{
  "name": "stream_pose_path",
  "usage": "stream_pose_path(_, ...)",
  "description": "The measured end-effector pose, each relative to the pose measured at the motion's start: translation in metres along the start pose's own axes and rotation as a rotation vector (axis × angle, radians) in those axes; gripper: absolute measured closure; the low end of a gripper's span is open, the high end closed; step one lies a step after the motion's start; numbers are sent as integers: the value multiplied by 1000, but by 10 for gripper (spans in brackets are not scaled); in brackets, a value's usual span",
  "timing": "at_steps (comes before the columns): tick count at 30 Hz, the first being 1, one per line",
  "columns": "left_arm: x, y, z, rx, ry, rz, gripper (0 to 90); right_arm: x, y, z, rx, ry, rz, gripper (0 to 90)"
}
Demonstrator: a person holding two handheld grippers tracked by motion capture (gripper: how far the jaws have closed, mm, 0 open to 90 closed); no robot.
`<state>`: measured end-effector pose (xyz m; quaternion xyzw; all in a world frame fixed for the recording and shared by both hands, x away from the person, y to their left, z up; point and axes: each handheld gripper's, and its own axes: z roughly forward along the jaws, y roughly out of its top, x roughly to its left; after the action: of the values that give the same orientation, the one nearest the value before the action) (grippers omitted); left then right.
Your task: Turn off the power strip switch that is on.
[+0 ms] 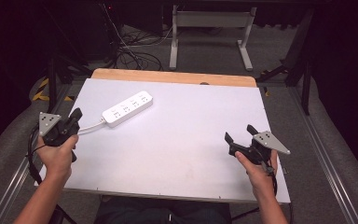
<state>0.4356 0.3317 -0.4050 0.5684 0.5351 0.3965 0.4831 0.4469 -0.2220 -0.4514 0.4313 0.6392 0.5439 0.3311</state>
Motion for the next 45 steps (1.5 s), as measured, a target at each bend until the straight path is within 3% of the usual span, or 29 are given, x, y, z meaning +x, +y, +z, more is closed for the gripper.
stream_pose_path(3,2,-3,1,-26,49,-15,900,0,0,0,1,-1,1,105)
stream_pose_path(6,3,-4,2,-51,89,9,899,0,-2,1,7,-5,-6,105)
stream_pose_path(8,4,-6,2,-56,96,-14,900,0,-2,1,8,-3,-6,105)
stream_pose_path(14,2,-7,2,-56,89,-18,881,1,-2,0,8,-8,-7,105)
stream_pose_path(17,2,-8,4,-56,53,-31,848,0,-2,0,8,-7,-8,105)
stream_pose_path(19,2,-8,6,-41,16,-37,740,1,-2,0,11,-6,-8,105)
stream_pose_path(21,0,-7,8,-41,18,-37,542,0,-2,0,12,-6,-8,106)
stream_pose_path(23,-1,-5,8,-29,-27,-21,353,0,-2,0,13,-7,-7,105)
stream_pose_path(24,-3,-5,8,-30,-29,-15,286,0,-2,0,12,-9,-7,105)
stream_pose_path(27,-6,-4,7,-34,-18,9,216,-2,-2,-1,9,-13,-5,105)
stream_pose_path(29,-6,-5,5,-30,-15,11,113,-1,-2,-1,8,-12,0,105)
stream_pose_path(33,-3,-6,1,-24,7,19,74,-1,-2,-1,8,-11,-7,105)
stream_pose_path(40,2,-9,4,14,-6,10,70,-1,-2,0,6,-7,-6,105)
stream_pose_path(45,3,-11,3,14,3,19,69,-3,-1,2,1,-7,-2,105)
